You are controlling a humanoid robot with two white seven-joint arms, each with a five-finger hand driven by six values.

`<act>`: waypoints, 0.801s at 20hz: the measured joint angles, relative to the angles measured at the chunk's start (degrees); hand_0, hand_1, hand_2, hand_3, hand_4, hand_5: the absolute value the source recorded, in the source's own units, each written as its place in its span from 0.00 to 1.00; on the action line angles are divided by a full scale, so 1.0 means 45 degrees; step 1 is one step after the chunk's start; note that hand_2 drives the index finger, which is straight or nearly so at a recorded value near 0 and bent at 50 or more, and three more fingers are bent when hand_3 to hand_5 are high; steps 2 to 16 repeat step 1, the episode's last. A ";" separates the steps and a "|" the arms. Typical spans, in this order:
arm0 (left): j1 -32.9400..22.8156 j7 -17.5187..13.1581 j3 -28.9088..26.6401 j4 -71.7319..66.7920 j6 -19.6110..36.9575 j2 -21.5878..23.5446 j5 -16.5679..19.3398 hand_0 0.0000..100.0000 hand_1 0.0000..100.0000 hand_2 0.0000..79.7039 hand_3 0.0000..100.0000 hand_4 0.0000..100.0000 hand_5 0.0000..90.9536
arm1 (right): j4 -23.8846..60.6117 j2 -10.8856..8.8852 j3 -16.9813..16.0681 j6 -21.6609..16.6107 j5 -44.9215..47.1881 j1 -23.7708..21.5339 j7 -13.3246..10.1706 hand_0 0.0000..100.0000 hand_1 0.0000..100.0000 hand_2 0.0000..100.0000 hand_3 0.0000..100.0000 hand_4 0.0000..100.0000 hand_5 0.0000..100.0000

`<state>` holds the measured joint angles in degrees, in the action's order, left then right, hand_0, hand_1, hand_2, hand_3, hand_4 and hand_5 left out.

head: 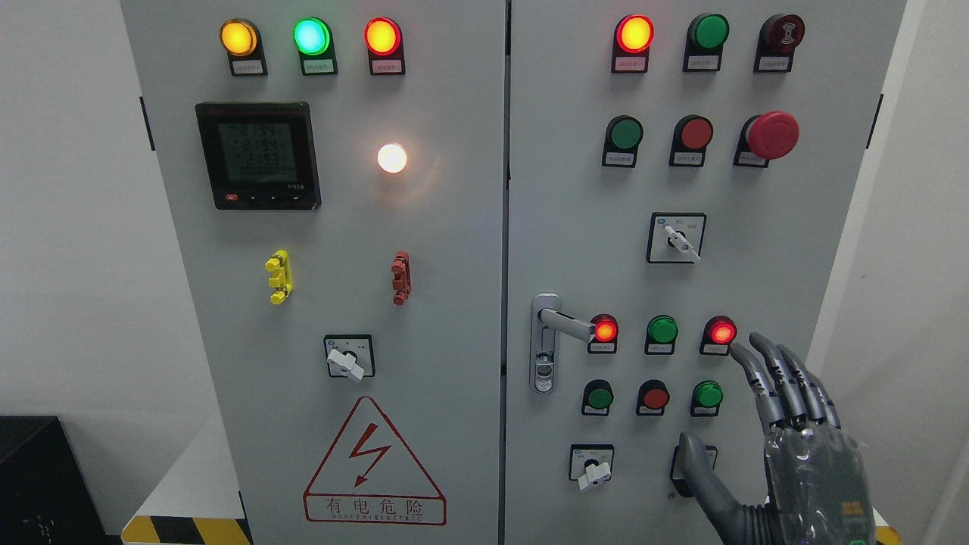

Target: Release door handle

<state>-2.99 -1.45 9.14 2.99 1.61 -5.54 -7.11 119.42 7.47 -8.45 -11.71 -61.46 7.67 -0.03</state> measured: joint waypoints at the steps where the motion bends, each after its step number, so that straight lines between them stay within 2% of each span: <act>1: 0.0000 0.0000 0.0000 0.0000 0.0003 0.0000 0.0000 0.00 0.00 0.06 0.11 0.00 0.00 | 0.0005 0.0000 -0.0032 -0.0012 0.0053 0.0007 0.0022 0.37 0.18 0.00 0.00 0.00 0.00; 16: 0.0000 0.0000 0.0000 0.0000 0.0003 0.0000 0.0000 0.00 0.00 0.06 0.11 0.00 0.00 | 0.0005 0.0000 -0.0032 -0.0012 0.0053 0.0007 0.0022 0.37 0.18 0.00 0.00 0.00 0.00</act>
